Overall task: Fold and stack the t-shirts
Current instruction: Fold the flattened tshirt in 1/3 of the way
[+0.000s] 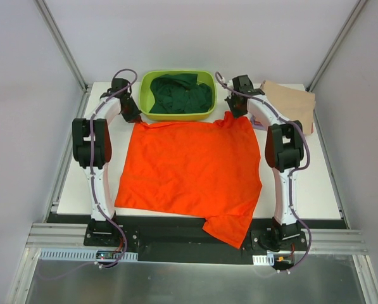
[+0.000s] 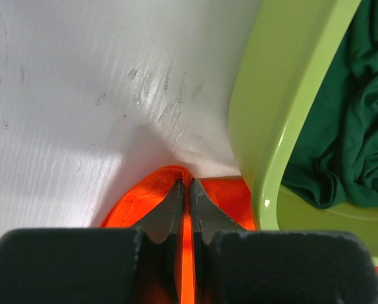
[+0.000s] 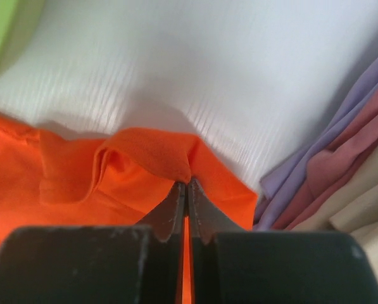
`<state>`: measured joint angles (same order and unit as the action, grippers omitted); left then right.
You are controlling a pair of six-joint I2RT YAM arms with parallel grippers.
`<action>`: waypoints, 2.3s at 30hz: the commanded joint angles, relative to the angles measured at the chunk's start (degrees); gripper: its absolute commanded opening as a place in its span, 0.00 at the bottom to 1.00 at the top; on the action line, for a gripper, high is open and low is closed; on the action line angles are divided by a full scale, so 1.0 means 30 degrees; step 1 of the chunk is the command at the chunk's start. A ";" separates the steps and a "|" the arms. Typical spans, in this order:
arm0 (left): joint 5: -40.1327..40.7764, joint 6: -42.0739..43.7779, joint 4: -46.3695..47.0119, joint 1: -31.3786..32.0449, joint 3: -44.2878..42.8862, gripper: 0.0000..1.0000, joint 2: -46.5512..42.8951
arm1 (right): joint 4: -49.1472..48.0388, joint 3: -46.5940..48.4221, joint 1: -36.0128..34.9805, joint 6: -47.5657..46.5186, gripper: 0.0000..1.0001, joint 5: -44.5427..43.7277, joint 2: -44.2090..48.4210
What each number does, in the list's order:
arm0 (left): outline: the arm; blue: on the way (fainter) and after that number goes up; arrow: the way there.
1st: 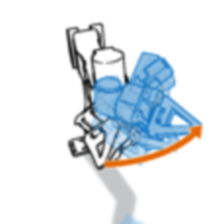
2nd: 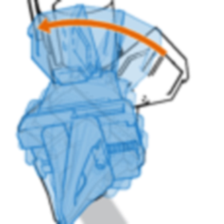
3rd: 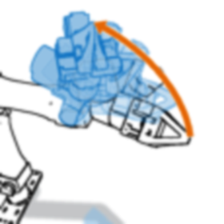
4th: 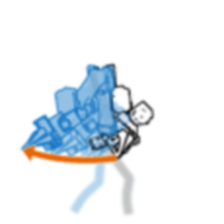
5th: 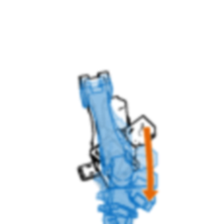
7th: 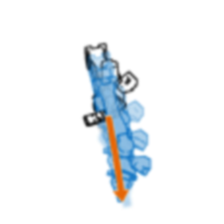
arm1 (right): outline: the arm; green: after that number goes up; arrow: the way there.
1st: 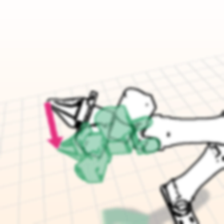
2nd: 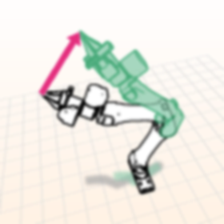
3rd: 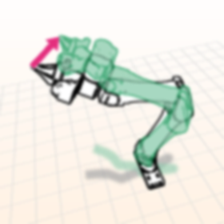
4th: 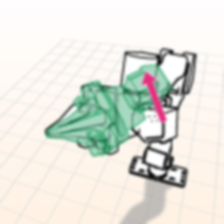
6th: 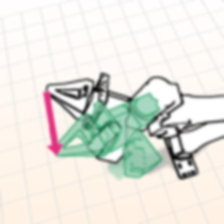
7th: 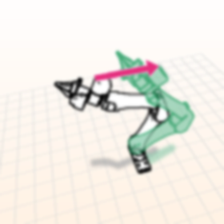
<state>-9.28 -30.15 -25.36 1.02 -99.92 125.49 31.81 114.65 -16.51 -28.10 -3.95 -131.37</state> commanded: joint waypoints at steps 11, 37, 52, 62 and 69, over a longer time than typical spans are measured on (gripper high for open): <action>-0.1039 0.0207 -0.0305 -0.0192 0.3537 0.00 -0.4121 | -0.0995 -0.8532 -0.1437 0.0518 0.00 -0.0851 0.8306; 0.1277 0.0792 0.0105 -0.1129 1.1042 0.00 -1.0571 | 0.2345 -1.7679 -0.3255 0.3623 0.01 -0.1379 1.7834; -0.2357 0.2667 -0.0334 -0.1335 0.4860 0.00 -0.7524 | 0.2287 -1.7328 -0.3842 0.4181 0.01 -0.2318 1.7364; -0.1014 0.2786 -0.0392 -0.1335 0.8429 0.00 -0.8401 | 0.2929 -1.7621 -0.3871 0.4092 0.01 -0.1324 1.7481; 0.0223 0.3077 -0.0275 -0.1335 0.9547 0.00 -0.8930 | 0.3282 -1.8528 -0.4543 0.4970 0.01 -0.1381 1.7744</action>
<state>-11.20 -22.90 -26.63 -2.37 -70.81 102.74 39.48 60.29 -28.64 -15.86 -8.10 -79.46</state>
